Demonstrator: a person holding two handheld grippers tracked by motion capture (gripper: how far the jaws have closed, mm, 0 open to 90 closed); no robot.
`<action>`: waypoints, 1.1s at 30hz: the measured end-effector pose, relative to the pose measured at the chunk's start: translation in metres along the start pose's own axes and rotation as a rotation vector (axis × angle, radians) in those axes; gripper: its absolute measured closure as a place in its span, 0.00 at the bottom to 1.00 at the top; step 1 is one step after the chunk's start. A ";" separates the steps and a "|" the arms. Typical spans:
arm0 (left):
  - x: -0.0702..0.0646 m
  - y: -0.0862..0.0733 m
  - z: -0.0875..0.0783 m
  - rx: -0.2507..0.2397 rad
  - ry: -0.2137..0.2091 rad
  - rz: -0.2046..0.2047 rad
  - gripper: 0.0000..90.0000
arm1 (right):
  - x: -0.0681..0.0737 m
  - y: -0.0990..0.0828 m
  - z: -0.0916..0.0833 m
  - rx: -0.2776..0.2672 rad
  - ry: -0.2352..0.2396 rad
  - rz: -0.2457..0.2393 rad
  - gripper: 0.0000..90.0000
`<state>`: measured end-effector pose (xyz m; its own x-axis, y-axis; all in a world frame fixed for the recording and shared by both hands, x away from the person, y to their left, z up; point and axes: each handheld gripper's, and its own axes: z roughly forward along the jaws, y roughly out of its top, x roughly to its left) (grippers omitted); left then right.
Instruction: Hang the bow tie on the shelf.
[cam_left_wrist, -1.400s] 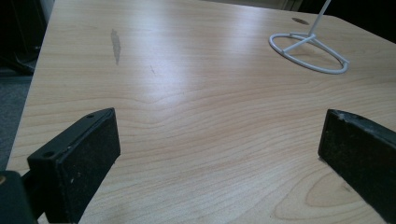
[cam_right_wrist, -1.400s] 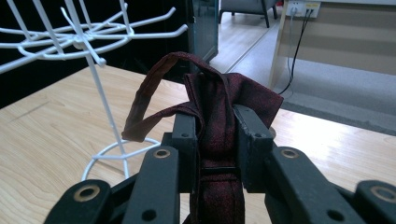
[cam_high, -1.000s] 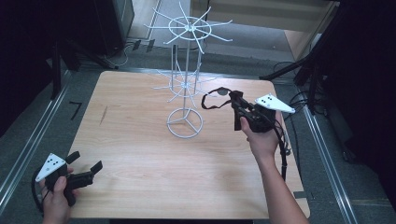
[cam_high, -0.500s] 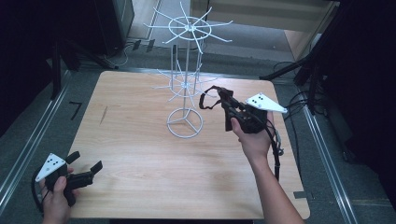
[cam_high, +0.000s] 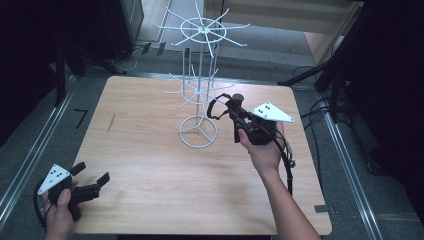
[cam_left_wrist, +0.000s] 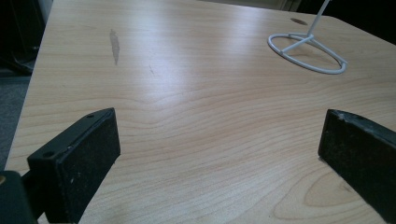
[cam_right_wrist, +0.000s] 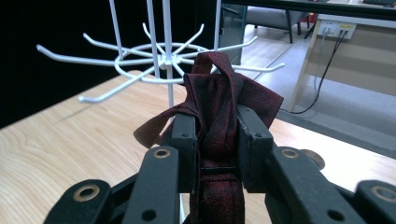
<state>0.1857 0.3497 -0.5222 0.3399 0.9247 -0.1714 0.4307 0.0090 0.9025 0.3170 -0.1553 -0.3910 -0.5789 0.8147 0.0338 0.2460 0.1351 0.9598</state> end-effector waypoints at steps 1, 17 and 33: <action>0.000 0.000 0.000 -0.001 0.000 -0.001 0.00 | 0.002 -0.001 0.000 -0.003 -0.006 -0.011 0.81; 0.000 0.000 0.000 0.003 0.001 0.000 0.00 | 0.013 -0.034 0.019 0.080 -0.025 -0.062 0.81; 0.000 0.000 0.000 0.000 -0.001 -0.002 0.00 | 0.013 -0.057 0.053 0.170 0.003 -0.018 0.81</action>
<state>0.1857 0.3497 -0.5223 0.3395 0.9244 -0.1738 0.4314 0.0112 0.9021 0.3365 -0.1231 -0.4598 -0.5865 0.8097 0.0183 0.3638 0.2432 0.8992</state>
